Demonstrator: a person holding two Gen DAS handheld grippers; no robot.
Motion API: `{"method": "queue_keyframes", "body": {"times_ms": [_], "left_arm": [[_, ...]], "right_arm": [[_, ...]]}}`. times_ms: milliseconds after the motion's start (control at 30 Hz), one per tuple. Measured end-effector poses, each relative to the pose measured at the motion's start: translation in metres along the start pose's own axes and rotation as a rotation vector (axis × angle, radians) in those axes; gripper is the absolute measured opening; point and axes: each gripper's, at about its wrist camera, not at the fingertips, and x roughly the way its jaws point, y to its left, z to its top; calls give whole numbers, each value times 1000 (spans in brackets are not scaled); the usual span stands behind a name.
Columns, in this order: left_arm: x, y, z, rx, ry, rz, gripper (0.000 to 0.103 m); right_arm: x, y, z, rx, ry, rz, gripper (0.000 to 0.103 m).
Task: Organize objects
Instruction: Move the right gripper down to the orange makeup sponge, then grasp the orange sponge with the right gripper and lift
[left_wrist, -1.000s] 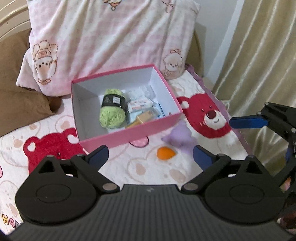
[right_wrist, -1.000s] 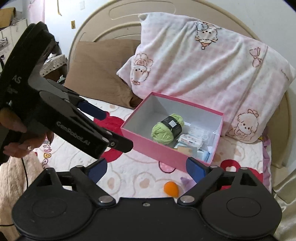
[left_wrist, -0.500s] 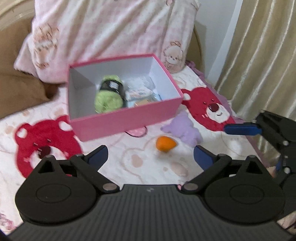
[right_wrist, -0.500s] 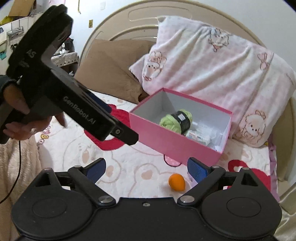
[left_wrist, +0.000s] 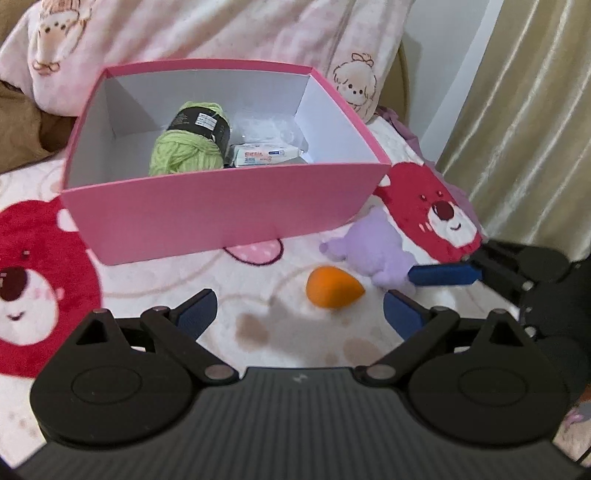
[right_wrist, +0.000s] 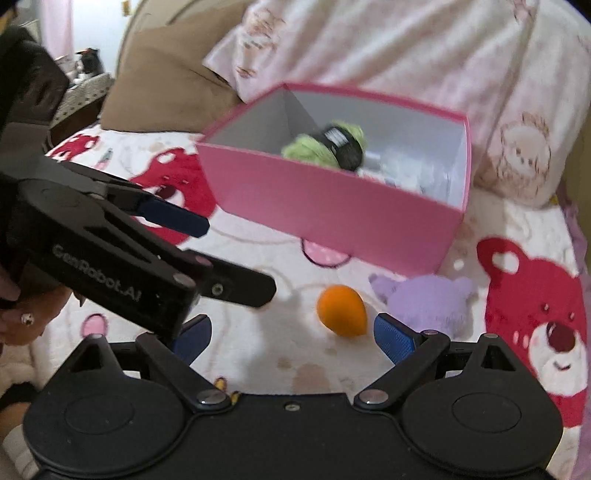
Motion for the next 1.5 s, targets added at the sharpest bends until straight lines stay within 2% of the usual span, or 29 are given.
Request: {"method": "queue_keyframes", "body": {"times_ms": [67, 200, 333, 400, 500, 600, 667, 700, 733, 800, 900, 1067, 1267, 1500], "left_arm": [[12, 3, 0, -15, 4, -17, 95], [39, 11, 0, -44, 40, -80, 79], [57, 17, -4, -89, 38, -106, 74], [63, 16, -7, -79, 35, -106, 72], [70, 15, -11, -66, -16, -103, 71], [78, 17, -12, -92, -12, -125, 66], [79, 19, -14, -108, -18, -178, 62], [80, 19, -15, -118, -15, -200, 56], [81, 19, -16, -122, -7, -223, 53], [83, 17, -19, -122, 6, -251, 49], [83, 12, -22, -103, 4, -237, 49], [75, 10, -25, -97, 12, -241, 49], [58, 5, -28, -77, 4, -193, 49], [22, 3, -20, -48, -6, -179, 44]], "right_arm": [[11, -6, -5, 17, -9, -22, 97], [25, -18, -18, 116, -72, -72, 97], [42, -20, -24, 89, -41, -95, 96], [46, -20, -26, 80, -50, -86, 96], [51, -20, -27, 87, -48, -80, 96], [53, -18, -29, 85, -48, -80, 93], [54, -15, -28, 76, -40, -60, 84], [55, -15, -27, 70, -36, -53, 74], [56, -14, -27, 67, -33, -51, 71], [56, -13, -27, 62, -34, -49, 55], [54, -12, -27, 56, -29, -57, 47], [49, -8, -25, 37, -46, -53, 47], [43, 5, -22, 11, -46, -46, 47], [16, 18, -13, 48, -88, -28, 49]]}}
